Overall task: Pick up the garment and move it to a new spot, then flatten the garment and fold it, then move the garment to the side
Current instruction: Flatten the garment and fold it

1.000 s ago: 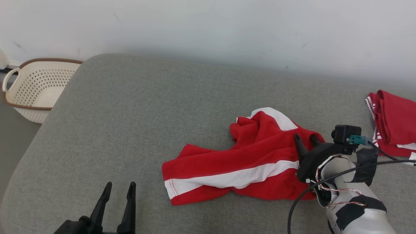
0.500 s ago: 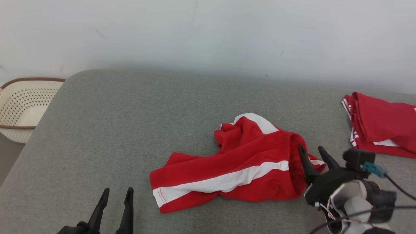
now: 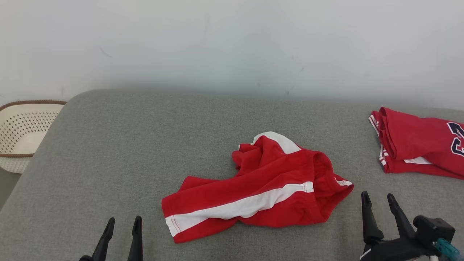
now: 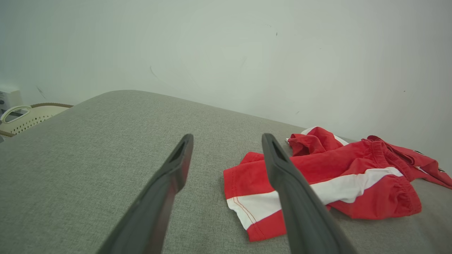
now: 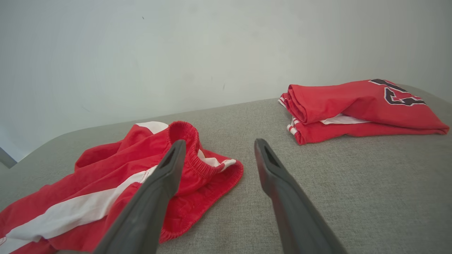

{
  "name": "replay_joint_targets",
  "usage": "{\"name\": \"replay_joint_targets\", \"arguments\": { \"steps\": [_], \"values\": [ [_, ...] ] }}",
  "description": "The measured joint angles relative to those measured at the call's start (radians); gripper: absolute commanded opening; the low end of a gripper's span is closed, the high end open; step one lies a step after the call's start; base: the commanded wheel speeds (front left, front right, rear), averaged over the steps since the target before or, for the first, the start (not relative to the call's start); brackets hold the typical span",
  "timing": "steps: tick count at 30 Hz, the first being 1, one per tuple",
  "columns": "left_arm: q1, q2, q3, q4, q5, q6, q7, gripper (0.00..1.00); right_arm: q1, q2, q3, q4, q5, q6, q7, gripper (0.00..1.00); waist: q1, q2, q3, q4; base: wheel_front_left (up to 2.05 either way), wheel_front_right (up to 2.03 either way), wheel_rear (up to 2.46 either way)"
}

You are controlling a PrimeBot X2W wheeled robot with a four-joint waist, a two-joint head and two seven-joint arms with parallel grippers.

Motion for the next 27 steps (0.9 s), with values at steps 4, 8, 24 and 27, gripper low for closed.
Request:
{"name": "replay_joint_targets", "arguments": {
  "steps": [4, 8, 24, 27],
  "values": [
    [0.001, 0.0, -0.001, 0.0, 0.004, 0.005, 0.0, 1.0, 0.086, 0.045, -0.037, -0.098, -0.048, 0.0, -0.003, 1.0, 0.0, 0.0, -0.005, 0.0, 0.0, 0.0, 0.0],
    [0.004, 0.0, 0.0, -0.001, 0.009, 0.012, 0.0, 1.0, 0.148, 0.069, -0.03, -0.181, -0.077, 0.0, 0.005, 1.0, 0.0, 0.0, -0.009, -0.004, 0.0, 0.0, 0.0],
    [0.016, 0.003, 0.006, 0.027, 0.078, 0.032, 0.0, 1.0, 0.184, 0.082, 0.04, -0.23, -0.116, 0.0, 0.038, 1.0, 0.0, 0.0, -0.016, -0.02, 0.0, 0.0, 0.0],
    [0.016, 0.003, 0.007, 0.03, 0.079, 0.032, 0.0, 1.0, 0.184, 0.083, 0.04, -0.227, -0.116, 0.0, 0.04, 1.0, 0.0, 0.0, -0.015, -0.018, 0.0, 0.0, 0.0]
  ]
}}
